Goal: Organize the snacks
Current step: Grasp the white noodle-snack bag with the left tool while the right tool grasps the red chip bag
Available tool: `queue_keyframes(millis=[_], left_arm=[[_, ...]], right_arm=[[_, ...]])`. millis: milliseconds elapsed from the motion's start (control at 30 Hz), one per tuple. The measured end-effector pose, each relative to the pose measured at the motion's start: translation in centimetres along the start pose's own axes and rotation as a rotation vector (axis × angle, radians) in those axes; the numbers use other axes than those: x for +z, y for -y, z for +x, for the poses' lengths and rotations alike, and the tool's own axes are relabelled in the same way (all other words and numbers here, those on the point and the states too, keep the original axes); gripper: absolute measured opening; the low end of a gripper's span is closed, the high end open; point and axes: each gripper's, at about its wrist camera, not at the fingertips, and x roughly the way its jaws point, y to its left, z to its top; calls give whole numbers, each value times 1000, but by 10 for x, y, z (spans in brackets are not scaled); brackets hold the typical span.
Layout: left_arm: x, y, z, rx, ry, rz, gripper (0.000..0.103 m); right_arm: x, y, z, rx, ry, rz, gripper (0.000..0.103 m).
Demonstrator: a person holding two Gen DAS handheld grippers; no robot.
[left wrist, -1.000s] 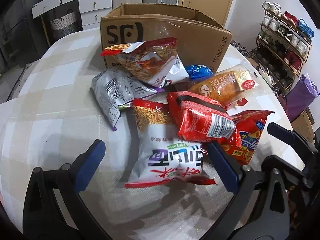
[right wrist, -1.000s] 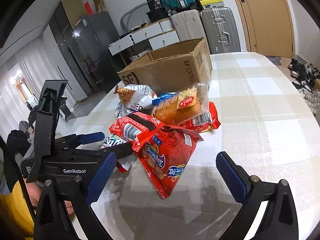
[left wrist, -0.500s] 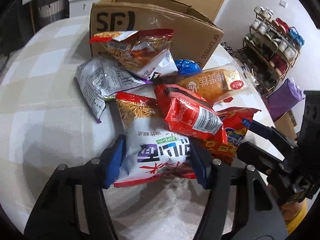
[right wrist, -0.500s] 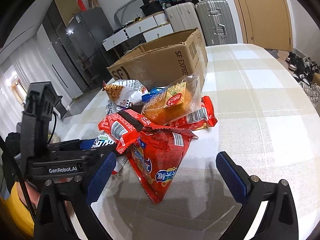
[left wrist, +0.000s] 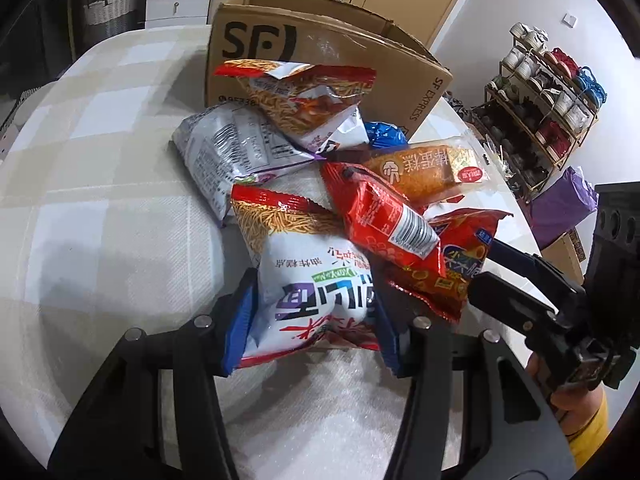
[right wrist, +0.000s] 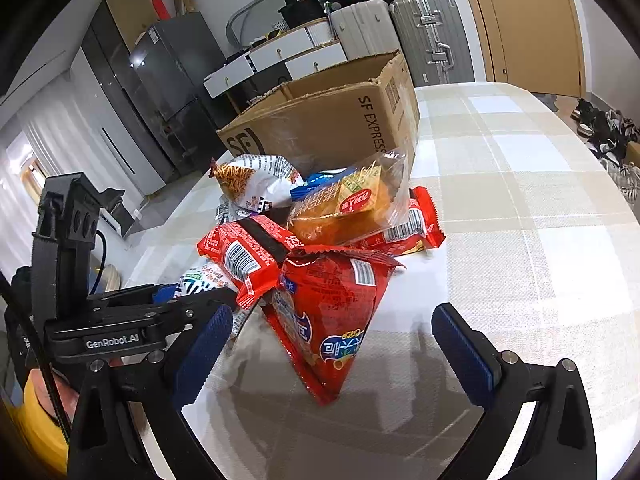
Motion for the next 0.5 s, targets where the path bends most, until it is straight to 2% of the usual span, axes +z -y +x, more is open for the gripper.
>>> queue_keyframes(millis=[67, 133, 200, 367, 500], left_arm=[[-7, -6, -6, -2, 0, -5, 50], [-15, -10, -9, -2, 2, -11, 50], [-15, -15, -12, -3, 3, -16, 50], [-27, -29, -21, 3, 5, -30, 50], [-35, -35, -28, 9, 10, -45, 50]], right_arm=[[1, 0, 4, 9, -9, 5, 102], [2, 0, 7, 12, -19, 11, 97], [3, 0, 14, 7, -42, 19, 82], [4, -4, 25, -2, -66, 8, 80], [5, -16, 32, -45, -75, -41, 72]])
